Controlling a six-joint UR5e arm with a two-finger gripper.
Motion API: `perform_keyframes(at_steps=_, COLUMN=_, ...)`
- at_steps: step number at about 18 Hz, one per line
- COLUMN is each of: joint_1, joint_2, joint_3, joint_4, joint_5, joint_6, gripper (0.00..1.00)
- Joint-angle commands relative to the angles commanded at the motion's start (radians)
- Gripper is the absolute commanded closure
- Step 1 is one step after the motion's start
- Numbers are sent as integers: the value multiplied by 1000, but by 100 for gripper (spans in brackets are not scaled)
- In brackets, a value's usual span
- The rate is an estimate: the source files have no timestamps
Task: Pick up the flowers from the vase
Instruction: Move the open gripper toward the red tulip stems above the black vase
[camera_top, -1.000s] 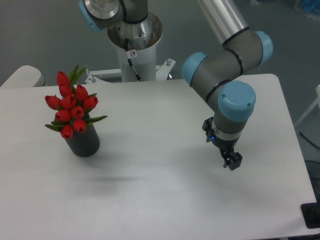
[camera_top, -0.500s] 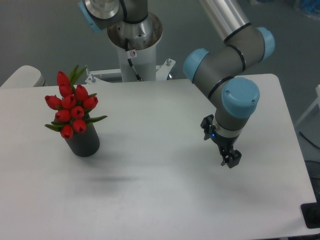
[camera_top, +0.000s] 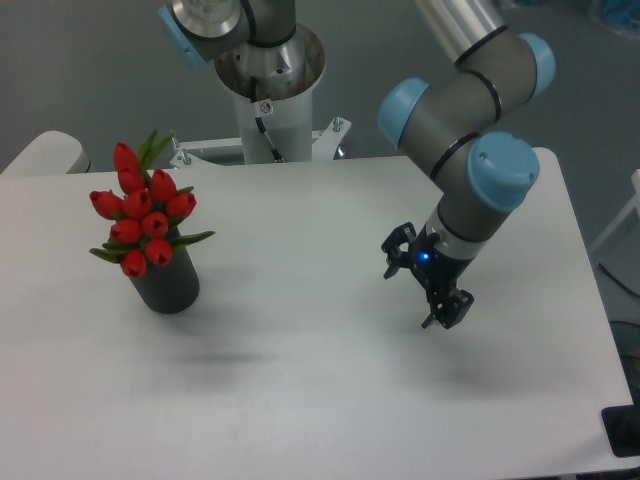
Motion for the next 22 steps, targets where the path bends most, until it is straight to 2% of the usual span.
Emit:
perform_keyframes(at_steps=4, joint_1=32, joint_2=72, joint_3=-121, joint_4=2, joint_5=-89, joint_6=2, gripper=0)
perform_keyframes(at_steps=9, joint_1=51, joint_2=133, joint_3=-232, joint_4=-2, joint_5=-187, joint_6=15, gripper=0)
perform_keyframes(at_steps=13, joint_1=46, joint_2=205, joint_3=-336, joint_4=-6, joint_5=-291, joint_6=15, gripper=0)
perform_keyframes(at_steps=17, joint_1=29, joint_2=242, joint_3=-405, joint_4=-2, joint_5=-388, joint_6=17, gripper=0)
perform_keyframes(at_steps=22, joint_1=29, joint_2=339, joint_3=-486, joint_4=-5, joint_5=-508, joint_6=9, gripper=0)
